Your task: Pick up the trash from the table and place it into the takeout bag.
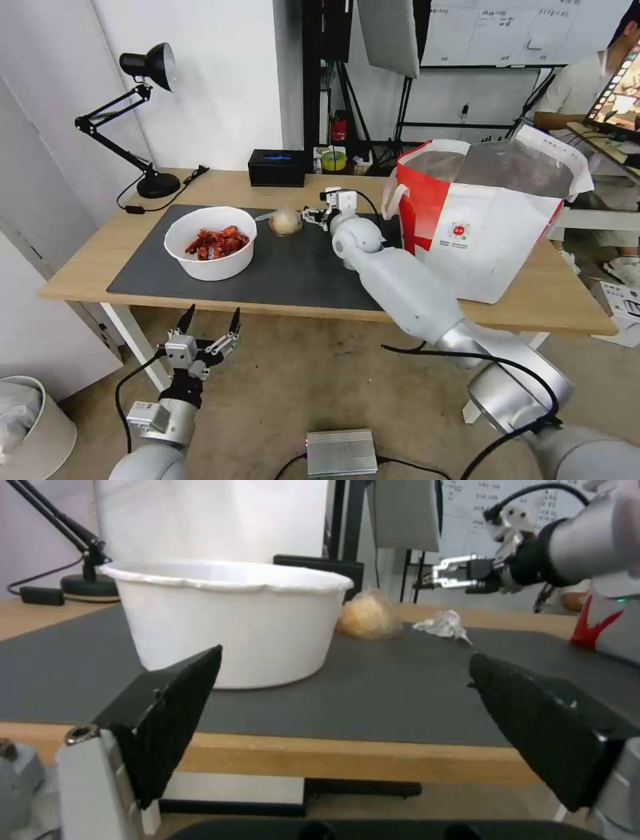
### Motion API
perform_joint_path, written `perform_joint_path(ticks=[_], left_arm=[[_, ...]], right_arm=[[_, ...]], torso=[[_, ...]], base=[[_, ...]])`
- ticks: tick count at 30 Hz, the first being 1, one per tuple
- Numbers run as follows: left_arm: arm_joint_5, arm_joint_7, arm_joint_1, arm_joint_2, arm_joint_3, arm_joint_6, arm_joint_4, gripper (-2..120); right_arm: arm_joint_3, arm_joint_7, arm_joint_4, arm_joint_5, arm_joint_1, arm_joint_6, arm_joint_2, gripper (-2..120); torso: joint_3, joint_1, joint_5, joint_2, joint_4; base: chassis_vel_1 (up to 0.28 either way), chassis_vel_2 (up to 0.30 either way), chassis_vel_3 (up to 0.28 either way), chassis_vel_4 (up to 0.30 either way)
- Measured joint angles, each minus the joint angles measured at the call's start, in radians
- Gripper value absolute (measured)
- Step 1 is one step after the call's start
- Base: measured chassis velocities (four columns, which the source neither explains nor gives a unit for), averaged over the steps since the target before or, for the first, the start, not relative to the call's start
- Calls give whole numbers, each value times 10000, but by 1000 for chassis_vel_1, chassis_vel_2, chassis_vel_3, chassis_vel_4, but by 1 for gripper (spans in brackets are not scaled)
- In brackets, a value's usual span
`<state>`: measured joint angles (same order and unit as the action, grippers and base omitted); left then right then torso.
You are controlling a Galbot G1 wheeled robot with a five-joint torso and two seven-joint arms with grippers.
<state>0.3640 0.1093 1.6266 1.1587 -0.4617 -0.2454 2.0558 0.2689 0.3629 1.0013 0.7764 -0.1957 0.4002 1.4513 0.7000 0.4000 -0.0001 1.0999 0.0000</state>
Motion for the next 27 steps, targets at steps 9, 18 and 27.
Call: perform_joint_path(ticks=[9,18,27], left_arm=[[-65,-12,82,11,-46,-33,36,100],[-153,-13,162,58,-39,-56,55,100],[-188,-12,214,78,-44,-75,87,100]], right_arm=[[-51,-14,-219,-223,-9,369,42,100],[-221,-121,-685,-300,-9,448,174,100],[-523,-629,-1170,-385,-6,440,309,100]], torso=[[0,0,1,1,-1],[-1,0,1,1,0],[0,0,1,1,-1]], base=[[0,0,0,0],[0,0,0,0],[0,0,0,0]])
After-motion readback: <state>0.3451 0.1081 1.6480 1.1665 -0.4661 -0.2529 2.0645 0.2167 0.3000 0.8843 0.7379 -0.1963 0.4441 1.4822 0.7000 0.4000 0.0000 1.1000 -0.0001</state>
